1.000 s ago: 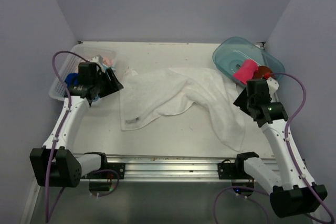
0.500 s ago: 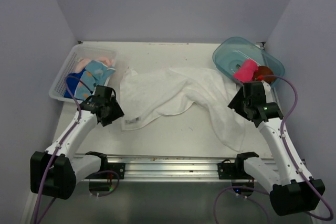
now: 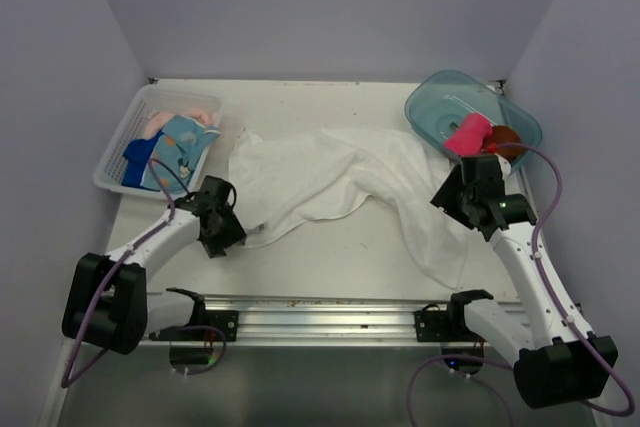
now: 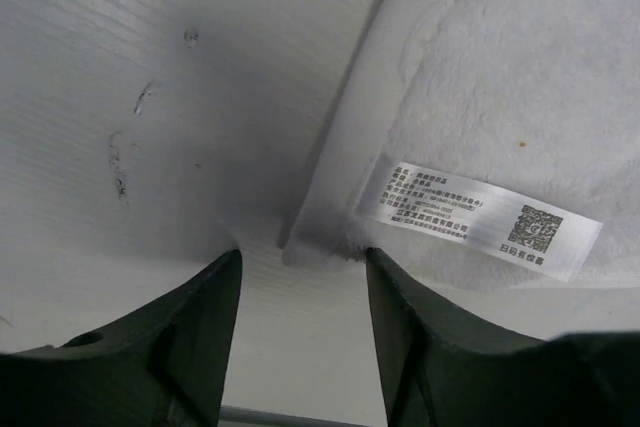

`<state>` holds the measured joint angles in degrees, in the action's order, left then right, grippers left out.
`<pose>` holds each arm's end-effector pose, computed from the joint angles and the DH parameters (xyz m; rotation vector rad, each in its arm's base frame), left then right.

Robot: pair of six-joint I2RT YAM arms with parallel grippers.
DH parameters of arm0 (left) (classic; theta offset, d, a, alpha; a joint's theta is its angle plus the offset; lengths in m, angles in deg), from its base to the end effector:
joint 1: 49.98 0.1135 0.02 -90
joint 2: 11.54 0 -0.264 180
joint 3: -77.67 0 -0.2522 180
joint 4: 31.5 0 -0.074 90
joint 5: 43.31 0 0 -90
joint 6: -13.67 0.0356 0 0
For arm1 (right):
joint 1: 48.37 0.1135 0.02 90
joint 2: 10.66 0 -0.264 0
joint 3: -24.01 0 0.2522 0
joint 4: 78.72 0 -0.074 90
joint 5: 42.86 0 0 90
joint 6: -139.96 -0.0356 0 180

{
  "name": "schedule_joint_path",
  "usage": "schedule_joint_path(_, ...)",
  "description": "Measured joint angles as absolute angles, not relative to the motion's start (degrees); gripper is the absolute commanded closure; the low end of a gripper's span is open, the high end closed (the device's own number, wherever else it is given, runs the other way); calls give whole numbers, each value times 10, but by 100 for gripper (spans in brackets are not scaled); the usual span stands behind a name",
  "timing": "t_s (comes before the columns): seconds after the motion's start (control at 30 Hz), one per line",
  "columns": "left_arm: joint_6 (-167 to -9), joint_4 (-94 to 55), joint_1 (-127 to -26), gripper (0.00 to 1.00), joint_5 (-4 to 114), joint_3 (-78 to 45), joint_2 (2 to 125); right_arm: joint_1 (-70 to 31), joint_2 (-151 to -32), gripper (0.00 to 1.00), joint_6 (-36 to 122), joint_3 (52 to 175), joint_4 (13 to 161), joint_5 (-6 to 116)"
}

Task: Roll the towels
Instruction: Flatten the towel

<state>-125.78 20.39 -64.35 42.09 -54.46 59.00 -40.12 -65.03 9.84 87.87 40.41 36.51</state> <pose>0.1886 -0.0454 0.1597 -0.8795 2.7307 -0.1078 0.1820 0.0198 0.2845 0.7495 2.3343 0.1438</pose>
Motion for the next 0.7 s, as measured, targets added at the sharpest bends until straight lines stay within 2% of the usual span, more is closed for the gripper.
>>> schedule_joint_path(0.07,-1263,191,-651,50,424,-544,599,-401,-650,39,98,879,405,368)
schedule_joint_path(0.13,-1267,178,-657,70,428,-541,609,-401,-650,39,98,879,408,373)
schedule_joint_path(0.2,-1268,163,-659,100,435,-534,625,-401,-652,39,99,879,410,378)
schedule_joint_path(0.47,-1241,179,-638,100,416,-454,630,-401,-669,40,101,875,415,397)
schedule_joint_path(0.7,-1195,179,-468,100,405,-372,547,-382,-672,41,93,834,419,416)
